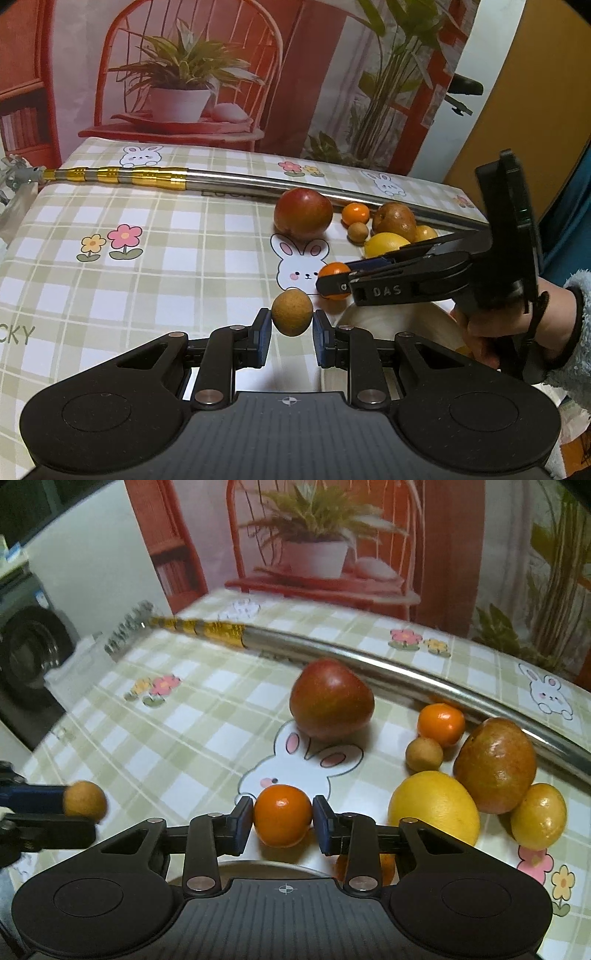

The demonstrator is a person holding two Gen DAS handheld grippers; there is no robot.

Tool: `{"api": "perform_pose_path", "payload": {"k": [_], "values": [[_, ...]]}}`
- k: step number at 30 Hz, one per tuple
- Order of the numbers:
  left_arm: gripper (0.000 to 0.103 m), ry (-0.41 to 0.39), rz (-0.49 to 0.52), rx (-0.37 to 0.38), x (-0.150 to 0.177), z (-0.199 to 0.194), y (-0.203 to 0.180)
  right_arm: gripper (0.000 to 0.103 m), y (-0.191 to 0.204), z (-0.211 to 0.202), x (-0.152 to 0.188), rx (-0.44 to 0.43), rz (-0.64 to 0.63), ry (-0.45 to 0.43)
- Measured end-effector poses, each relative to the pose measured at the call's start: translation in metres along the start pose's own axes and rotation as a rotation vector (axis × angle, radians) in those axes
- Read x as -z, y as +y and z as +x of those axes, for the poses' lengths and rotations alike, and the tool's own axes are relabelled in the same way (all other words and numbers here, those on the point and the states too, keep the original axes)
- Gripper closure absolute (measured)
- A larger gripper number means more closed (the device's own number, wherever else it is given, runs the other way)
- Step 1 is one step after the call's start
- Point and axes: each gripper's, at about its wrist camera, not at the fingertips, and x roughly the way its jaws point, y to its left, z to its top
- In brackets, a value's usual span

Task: Organize fruits
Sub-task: 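Carry the kiwi with the left tool toward the plate while the right tool carries the tangerine there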

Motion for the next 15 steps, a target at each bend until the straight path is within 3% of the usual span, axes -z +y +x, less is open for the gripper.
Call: {"api": "perform_pose_path", "payload": {"k": [8, 15], "values": [[0.078, 0.02, 0.035, 0.034, 0.002, 0.005, -0.017, 0.071, -0.021, -0.059, 0.028, -0.023, 0.058, -0.12], [0.078, 0.06, 0.075, 0.064, 0.008, 0.018, -0.036, 0.071, -0.046, -0.091, 0.079, 0.026, 0.16, -0.144]]}}
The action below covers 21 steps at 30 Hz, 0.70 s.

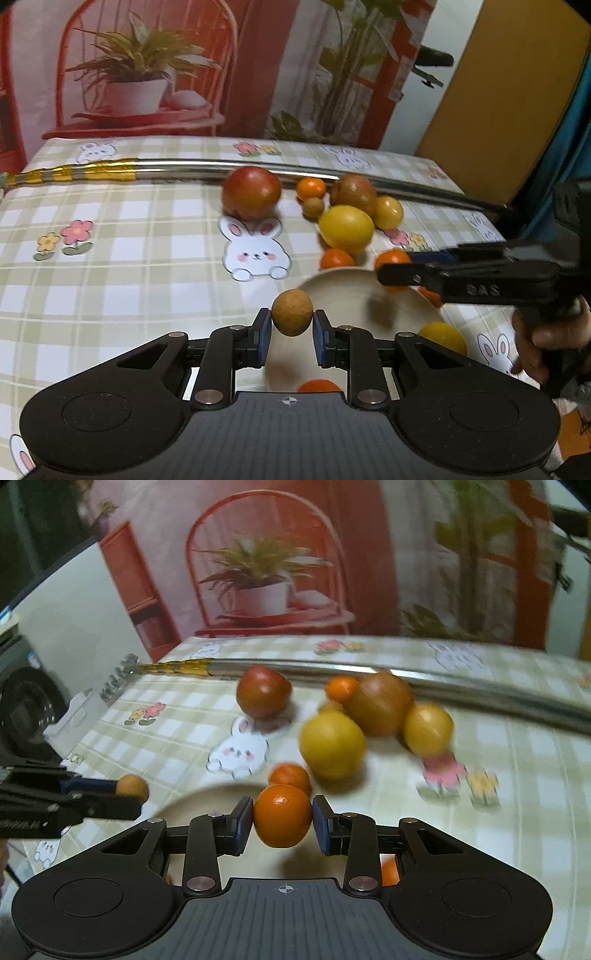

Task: Organize fruits
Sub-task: 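Carry the kiwi with the left tool toward the plate while the right tool carries the tangerine there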

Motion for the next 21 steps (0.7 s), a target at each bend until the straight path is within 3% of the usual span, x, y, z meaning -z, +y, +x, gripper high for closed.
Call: {"api": "perform_pose_path", "payload": {"k": [8, 21], "values": [[0.078, 0.058, 0.022, 0.001, 0.004, 0.019, -0.013, 0.071, -0.01, -0.002, 0.032, 0.014, 0.072, 0.009], [0.078, 0.135, 0.015, -0.04, 0.014, 0.041, -0.014, 0.071, -0.01, -0.006, 0.044, 0.022, 0.118, -0.004]]}}
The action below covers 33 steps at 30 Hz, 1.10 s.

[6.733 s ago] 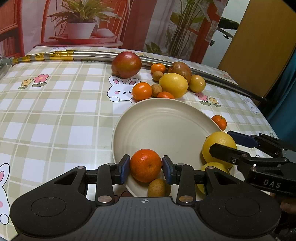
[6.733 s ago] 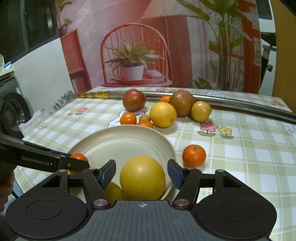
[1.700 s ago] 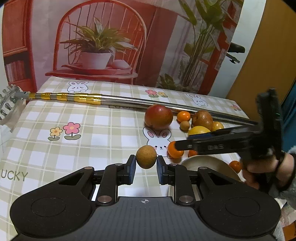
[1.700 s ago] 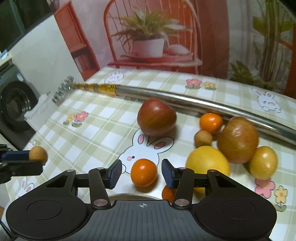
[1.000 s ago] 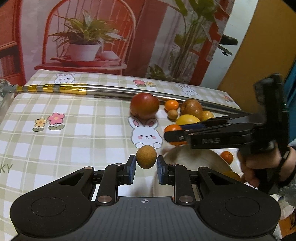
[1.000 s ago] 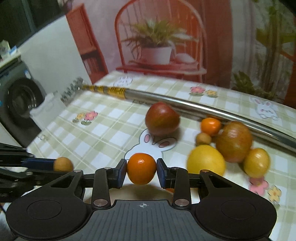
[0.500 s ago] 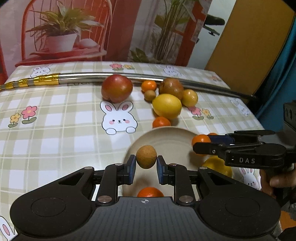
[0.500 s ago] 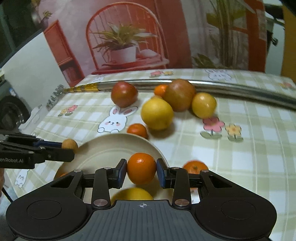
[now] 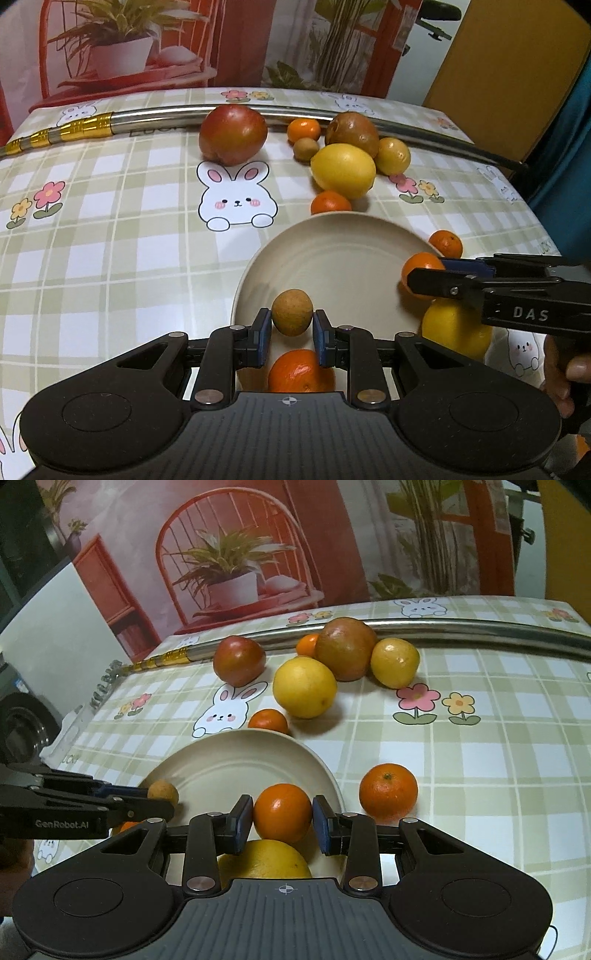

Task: Organize fruits
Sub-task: 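Carry the kiwi with the left tool toward the plate while the right tool carries the tangerine there, then lower the kiwi into the plate and open the left tool while the right tool releases the tangerine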

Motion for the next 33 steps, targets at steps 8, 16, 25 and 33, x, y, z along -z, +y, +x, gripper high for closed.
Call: {"api": "perform_pose_path", "payload": {"k": [8, 16, 25, 33], "values": [[0.077, -0.019, -0.004, -0.033, 0.005, -0.001, -0.003, 0.07, -0.001, -0.001, 0.001, 0.023, 0.0, -0.011], [0.077, -0.069, -0.024, -0.079, 0.014, -0.008, -0.006, 0.07, 0.007, -0.005, 0.003, 0.059, -0.054, -0.027], [0.07, -0.164, -0.057, -0.074, 0.029, -0.031, -0.008, 0.068, 0.009, -0.013, 0.005, 0.041, -0.064, -0.058], [0.07, -0.21, -0.093, -0.058, 0.037, -0.04, -0.009, 0.068, 0.009, -0.026, 0.001, 0.062, -0.078, -0.098]]}}
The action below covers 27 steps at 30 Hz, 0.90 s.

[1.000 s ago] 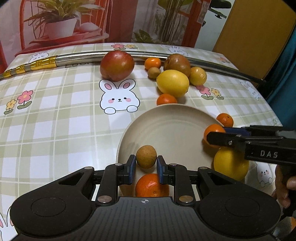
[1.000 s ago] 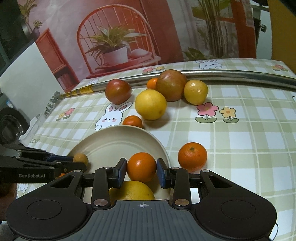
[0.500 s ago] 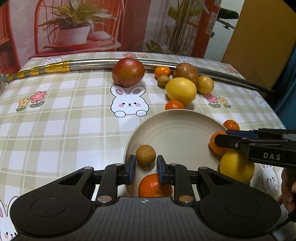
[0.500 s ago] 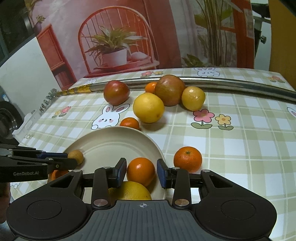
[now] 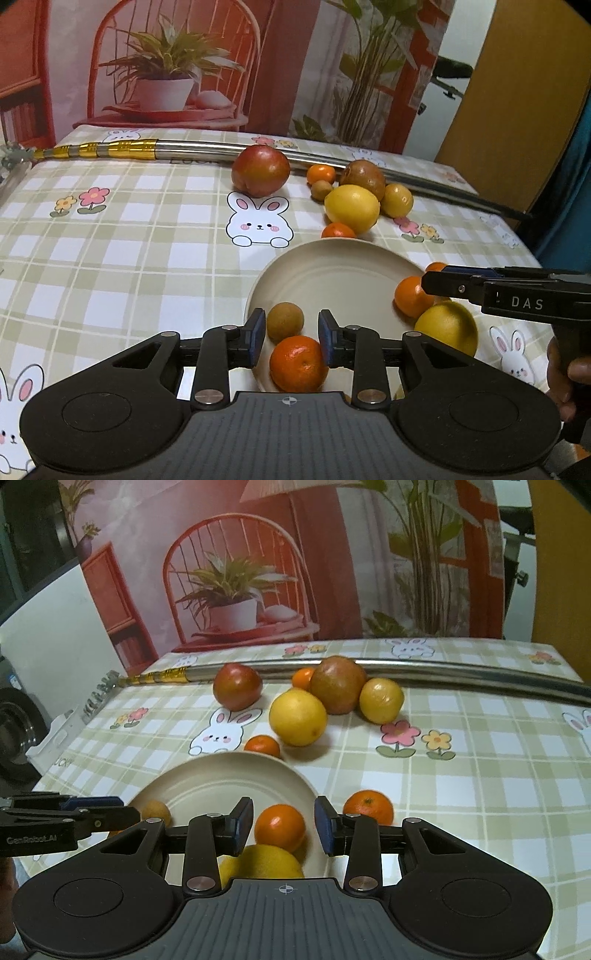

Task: Organize fruits
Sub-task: 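Lower the kiwi into the plate and open the left tool while the right tool releases the tangerine, then grasp a tangerine with the left tool while the right tool grasps a yellow grapefruit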

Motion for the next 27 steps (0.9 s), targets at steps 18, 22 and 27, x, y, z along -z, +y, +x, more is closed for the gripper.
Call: {"api": "perform_pose_path", "payload": {"k": [18, 22, 27], "values": [[0.065, -0.007, -0.018, -0.024, -0.023, -0.01, 0.014, 0.068, -0.031, -0.02, -0.02, 0.072, 0.041, -0.078], [0.065, 0.002, 0.01, -0.027, -0.045, -0.014, 0.014, 0.068, -0.041, -0.024, -0.03, 0.1, 0.052, -0.103], [0.065, 0.043, -0.011, 0.044, -0.075, -0.006, 0.014, 0.068, -0.052, -0.026, -0.039, 0.12, 0.06, -0.133]]}}
